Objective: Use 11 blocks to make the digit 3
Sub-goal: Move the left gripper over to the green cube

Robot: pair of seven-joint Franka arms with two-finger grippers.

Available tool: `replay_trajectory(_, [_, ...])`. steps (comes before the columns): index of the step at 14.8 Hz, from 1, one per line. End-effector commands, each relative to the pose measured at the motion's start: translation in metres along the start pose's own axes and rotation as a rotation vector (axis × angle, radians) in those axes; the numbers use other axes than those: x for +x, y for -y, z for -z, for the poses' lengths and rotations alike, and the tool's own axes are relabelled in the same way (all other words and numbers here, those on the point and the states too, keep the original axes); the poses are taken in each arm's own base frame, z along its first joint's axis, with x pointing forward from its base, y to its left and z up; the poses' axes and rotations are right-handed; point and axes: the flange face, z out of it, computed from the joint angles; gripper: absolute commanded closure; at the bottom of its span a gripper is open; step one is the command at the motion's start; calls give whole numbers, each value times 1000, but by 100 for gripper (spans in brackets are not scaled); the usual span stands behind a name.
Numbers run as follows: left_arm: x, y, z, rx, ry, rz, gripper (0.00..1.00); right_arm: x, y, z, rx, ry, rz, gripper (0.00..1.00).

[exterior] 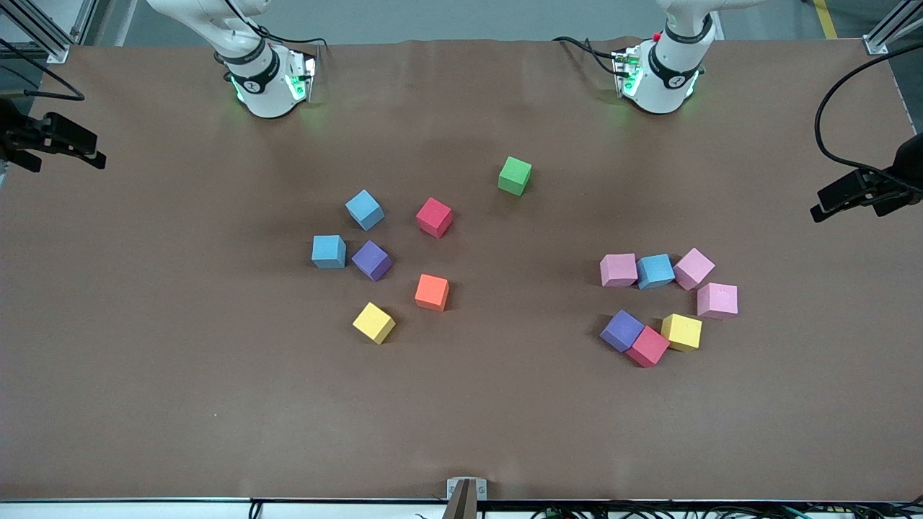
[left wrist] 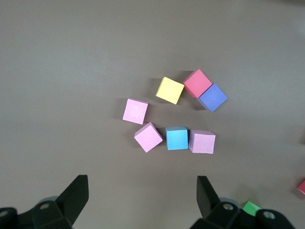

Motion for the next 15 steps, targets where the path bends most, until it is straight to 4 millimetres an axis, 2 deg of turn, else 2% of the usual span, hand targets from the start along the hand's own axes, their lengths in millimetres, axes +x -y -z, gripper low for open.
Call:
replay_trajectory(1, [-5,-1,8,6,-2,-4,0,-10,1,3,-16,-12,15,0])
replay_trajectory(4, [-4,1,8,4,-2,7,0,-10,1,3,-16,-16,15,0])
replay_trajectory(8, [-4,2,20,-11,-27,10,0,-10,1,3,-13,-14,14,0])
replay_trajectory(15, [-3,-4,11,-13,-3,-1,0,-8,3,2,-13,-13,28,0])
